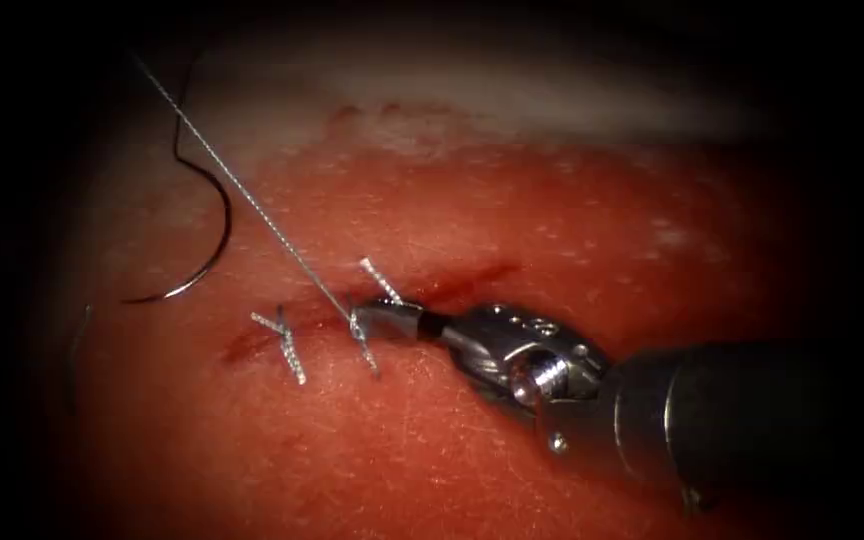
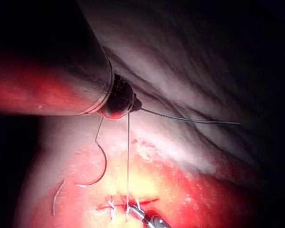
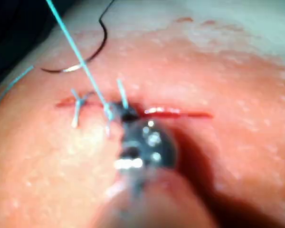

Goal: Wound Closure

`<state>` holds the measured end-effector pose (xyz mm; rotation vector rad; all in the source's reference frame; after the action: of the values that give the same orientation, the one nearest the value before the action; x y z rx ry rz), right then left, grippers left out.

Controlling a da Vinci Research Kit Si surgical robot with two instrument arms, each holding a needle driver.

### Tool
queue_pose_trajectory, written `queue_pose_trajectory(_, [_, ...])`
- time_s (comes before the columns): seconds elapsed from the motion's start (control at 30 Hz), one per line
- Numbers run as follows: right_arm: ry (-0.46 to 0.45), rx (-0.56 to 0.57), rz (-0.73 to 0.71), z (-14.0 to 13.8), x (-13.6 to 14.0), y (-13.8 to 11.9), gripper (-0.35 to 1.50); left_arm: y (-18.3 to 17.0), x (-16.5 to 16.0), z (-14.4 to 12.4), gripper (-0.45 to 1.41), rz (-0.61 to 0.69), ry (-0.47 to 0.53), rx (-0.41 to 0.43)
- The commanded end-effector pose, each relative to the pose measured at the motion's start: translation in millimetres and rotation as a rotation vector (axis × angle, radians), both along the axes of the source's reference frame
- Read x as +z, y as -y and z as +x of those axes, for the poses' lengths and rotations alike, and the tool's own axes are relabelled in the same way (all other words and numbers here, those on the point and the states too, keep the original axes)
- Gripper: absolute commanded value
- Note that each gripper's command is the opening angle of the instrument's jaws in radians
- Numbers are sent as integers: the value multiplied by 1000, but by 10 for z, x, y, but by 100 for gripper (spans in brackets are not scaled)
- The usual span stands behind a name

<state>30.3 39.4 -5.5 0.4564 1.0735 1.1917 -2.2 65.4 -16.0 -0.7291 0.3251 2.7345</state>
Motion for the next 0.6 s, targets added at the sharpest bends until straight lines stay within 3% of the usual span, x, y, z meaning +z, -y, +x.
queue_pose_trajectory(0.03, [-20,-53,-63,4,8,7,-35,-1,8,-4,-35,2,3,0])
queue_pose_trajectory(0.33, [-130,-154,-270,-4,18,-2,-35,-8,1,15,-35,-5,-9,4])
queue_pose_trajectory(0.6, [-92,-221,-351,-10,20,2,-35,-27,-15,57,-35,-32,-24,-22])
